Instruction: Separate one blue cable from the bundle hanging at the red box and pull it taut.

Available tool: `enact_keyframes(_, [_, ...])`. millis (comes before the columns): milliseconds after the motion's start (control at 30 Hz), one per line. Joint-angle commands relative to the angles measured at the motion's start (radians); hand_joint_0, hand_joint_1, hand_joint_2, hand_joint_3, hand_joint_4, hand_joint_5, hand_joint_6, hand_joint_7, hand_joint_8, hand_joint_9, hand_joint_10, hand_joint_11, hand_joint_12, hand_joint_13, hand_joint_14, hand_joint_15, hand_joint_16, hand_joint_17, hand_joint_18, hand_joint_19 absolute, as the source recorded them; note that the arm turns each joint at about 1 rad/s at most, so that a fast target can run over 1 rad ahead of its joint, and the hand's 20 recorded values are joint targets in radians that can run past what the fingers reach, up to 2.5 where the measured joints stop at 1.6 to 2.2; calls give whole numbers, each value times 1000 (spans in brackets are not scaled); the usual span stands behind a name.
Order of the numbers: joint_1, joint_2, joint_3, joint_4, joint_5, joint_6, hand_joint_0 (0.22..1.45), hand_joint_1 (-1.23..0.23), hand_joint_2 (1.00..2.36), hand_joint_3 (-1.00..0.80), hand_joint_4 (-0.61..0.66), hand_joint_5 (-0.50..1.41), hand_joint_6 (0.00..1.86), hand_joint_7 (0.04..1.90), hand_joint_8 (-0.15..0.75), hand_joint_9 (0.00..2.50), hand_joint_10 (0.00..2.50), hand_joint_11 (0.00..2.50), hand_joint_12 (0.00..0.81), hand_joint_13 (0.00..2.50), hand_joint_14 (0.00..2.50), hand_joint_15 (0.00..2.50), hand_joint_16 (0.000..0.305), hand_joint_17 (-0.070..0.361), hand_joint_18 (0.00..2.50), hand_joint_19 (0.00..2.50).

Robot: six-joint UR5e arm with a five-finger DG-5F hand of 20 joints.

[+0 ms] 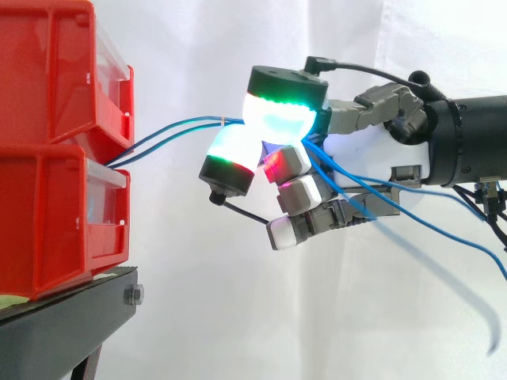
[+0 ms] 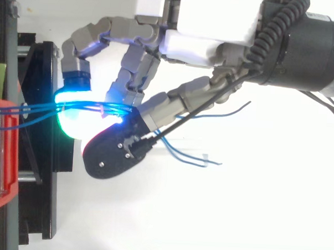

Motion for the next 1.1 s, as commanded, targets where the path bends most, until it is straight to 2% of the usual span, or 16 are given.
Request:
enact_keyframes(0, [4,0,-11,3,3,0,707,-837,1000,-500,234,-177,753,1085,361,1186,23,855,389,1246,24,637,33,73,906,403])
enact_keyframes(133, [5,0,-31,12,3,9,564,-680,1000,-500,244,-156,732,1120,378,1249,23,850,392,1284,23,649,35,79,930,446])
enact_keyframes(233, [7,0,-33,17,2,10,584,-551,1000,-500,233,-142,702,1151,380,1273,23,855,393,1299,23,652,36,81,940,454])
enact_keyframes(300, [9,0,-31,24,3,9,641,-524,1000,-500,229,-136,688,1177,376,1292,23,852,387,1303,21,658,35,80,941,464])
enact_keyframes(600, [10,0,-33,43,6,7,643,-687,1022,-179,218,-153,715,1180,388,1242,20,883,404,1296,23,663,37,83,943,451])
enact_keyframes(700, [12,0,-60,44,6,7,654,-755,1024,-132,216,-162,736,1154,387,1226,23,891,407,1288,22,669,37,84,943,443])
enact_keyframes(733, [15,0,-94,56,9,10,657,-771,1025,-125,211,-166,747,1150,388,1223,23,906,408,1282,21,658,37,84,943,441])
enact_keyframes(833, [22,0,-134,107,20,15,673,-797,1024,-141,201,-171,763,1126,385,1216,22,907,409,1275,22,657,37,84,939,434])
enact_keyframes(900, [25,0,-135,138,25,21,689,-810,1023,-174,207,-176,774,1083,380,1203,24,917,413,1265,23,654,37,83,935,435])
enact_keyframes(1067, [27,0,-135,130,26,14,734,-872,1015,-311,209,-186,792,1059,380,1183,22,918,409,1247,24,653,37,83,924,424])
